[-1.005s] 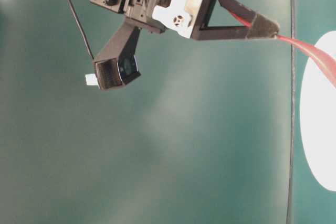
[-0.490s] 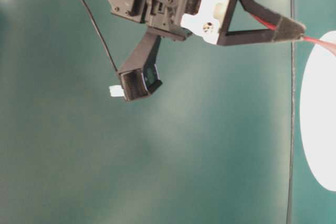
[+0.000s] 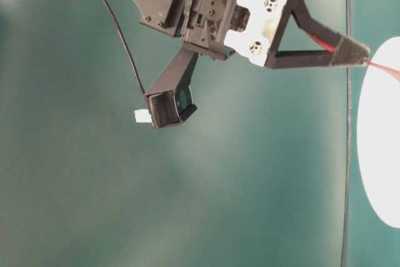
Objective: Scoop the yellow hexagonal prism block from the bowl with a spoon using the right arm.
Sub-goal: 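Push the spoon tip along the bowl floor under the yellow block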
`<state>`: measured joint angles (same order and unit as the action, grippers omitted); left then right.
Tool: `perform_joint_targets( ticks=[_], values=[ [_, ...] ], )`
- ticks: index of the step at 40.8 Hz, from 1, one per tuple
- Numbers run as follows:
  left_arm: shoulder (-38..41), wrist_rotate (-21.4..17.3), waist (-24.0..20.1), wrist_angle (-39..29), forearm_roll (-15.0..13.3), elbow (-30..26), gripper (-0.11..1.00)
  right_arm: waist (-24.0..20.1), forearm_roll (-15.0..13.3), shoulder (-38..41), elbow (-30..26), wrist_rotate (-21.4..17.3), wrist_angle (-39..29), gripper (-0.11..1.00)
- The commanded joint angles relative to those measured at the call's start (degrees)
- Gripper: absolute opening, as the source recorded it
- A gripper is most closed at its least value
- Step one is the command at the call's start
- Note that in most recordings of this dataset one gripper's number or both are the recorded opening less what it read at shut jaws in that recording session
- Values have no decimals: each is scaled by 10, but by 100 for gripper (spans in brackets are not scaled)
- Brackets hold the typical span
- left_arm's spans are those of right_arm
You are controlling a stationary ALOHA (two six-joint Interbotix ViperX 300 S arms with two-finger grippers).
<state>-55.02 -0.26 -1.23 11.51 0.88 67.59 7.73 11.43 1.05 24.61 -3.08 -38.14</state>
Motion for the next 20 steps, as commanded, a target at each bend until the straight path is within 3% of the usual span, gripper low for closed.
perform_joint_targets(
  ticks=[1, 20],
  values=[
    [4, 0, 1, 5, 2, -14, 1, -3, -2, -4, -13, 2, 11, 23],
    [5, 0, 0, 6, 2, -14, 1, -9, -9, 15, -30, 3, 46, 23]
  ],
)
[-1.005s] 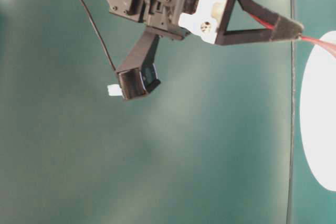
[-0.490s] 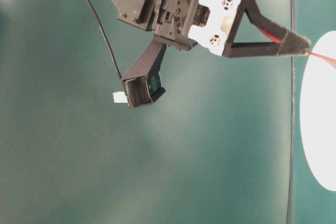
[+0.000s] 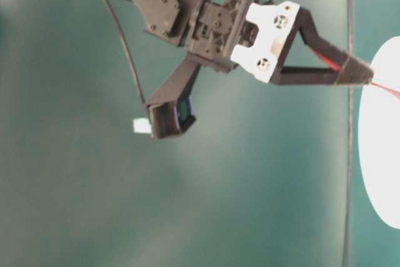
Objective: Scoop the yellow hexagonal prism block from the bowl with a spoon using the right arm.
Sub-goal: 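Push the spoon tip along the bowl floor under the yellow block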
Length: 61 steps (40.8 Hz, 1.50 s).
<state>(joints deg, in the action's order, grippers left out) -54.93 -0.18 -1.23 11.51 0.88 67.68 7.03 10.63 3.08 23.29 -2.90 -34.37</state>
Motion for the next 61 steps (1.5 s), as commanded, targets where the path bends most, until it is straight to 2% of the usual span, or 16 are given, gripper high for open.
perform_joint_targets(
  ticks=[1, 31, 61],
  values=[
    [4, -1, 0, 6, 2, -15, 1, -2, -1, -4, -18, 1, 10, 23],
    [4, 0, 2, 6, 2, -16, 1, -2, -9, -4, -21, 1, 40, 23],
    [4, 2, 4, 7, 2, -16, 1, -2, -9, 4, 2, -1, 68, 23]
  ],
)
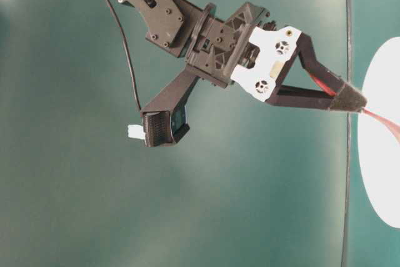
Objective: Scoop the yellow hexagonal prism block from the bowl with a spoon using the right arm.
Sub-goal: 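Push the spoon tip along the bowl floor under the yellow block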
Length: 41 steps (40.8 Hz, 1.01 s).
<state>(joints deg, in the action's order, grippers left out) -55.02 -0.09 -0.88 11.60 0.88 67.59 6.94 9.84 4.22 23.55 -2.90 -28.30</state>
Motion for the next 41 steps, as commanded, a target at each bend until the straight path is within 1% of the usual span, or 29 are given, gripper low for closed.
perform_joint_targets(
  ticks=[1, 22, 34, 41],
  values=[
    [4, 2, 1, 5, 2, -14, 1, -1, -1, -7, 0, -1, 8, 23],
    [4, 2, 1, 9, 2, -14, 1, -9, 0, -7, 24, -3, 33, 23],
    [4, 4, 1, 11, 2, -15, 1, -11, 0, -13, 33, -7, 56, 23],
    [4, 5, 1, 11, 2, -15, 1, -11, 0, -15, 33, -8, 57, 23]
  ],
)
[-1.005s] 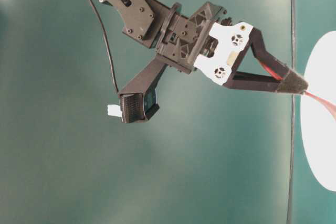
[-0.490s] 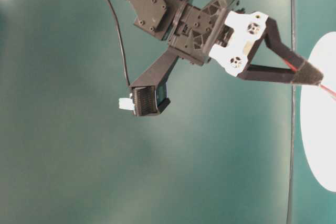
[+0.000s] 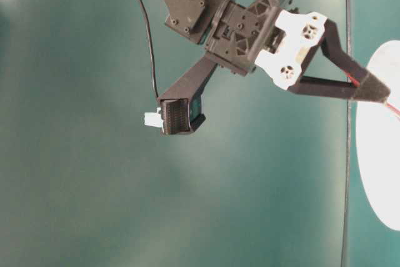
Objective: Scoop the yellow hexagonal prism block from the bowl with a spoon using the right arm.
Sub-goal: 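Push the spoon tip along the bowl floor under the yellow block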
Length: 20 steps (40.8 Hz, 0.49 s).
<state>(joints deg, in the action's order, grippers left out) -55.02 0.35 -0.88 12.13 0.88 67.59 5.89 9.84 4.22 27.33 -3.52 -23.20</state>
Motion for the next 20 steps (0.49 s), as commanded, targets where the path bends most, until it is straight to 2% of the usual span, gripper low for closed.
perform_joint_targets(
  ticks=[1, 20],
  values=[
    [4, 2, 0, 6, 2, -14, 1, -1, 1, -16, -4, -2, 6, 23],
    [4, 3, 1, 8, 2, -15, 1, -1, 3, -52, 0, -4, 31, 22]
  ],
)
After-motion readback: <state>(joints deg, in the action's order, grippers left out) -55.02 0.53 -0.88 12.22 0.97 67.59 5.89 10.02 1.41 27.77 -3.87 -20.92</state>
